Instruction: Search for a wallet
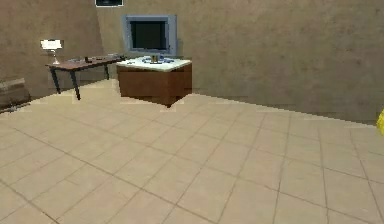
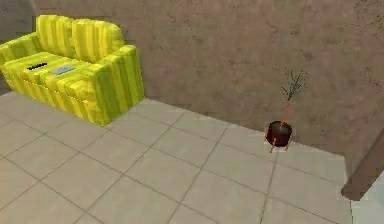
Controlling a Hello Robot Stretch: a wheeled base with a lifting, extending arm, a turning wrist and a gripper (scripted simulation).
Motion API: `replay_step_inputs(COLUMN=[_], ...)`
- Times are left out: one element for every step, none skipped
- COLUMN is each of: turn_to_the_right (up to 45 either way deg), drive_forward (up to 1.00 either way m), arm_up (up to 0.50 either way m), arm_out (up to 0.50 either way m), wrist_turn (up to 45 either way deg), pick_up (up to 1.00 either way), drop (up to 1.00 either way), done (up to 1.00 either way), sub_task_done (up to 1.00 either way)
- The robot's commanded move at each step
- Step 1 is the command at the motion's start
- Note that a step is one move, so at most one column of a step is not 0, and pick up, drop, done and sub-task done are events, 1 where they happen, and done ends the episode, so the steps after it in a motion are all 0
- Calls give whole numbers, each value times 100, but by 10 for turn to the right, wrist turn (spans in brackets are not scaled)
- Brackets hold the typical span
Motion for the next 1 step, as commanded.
replay_step_inputs(turn_to_the_right=[-240], drive_forward=[0], arm_up=[0], arm_out=[0], wrist_turn=[0], pick_up=[0], drop=[0], done=[0], sub_task_done=[0])
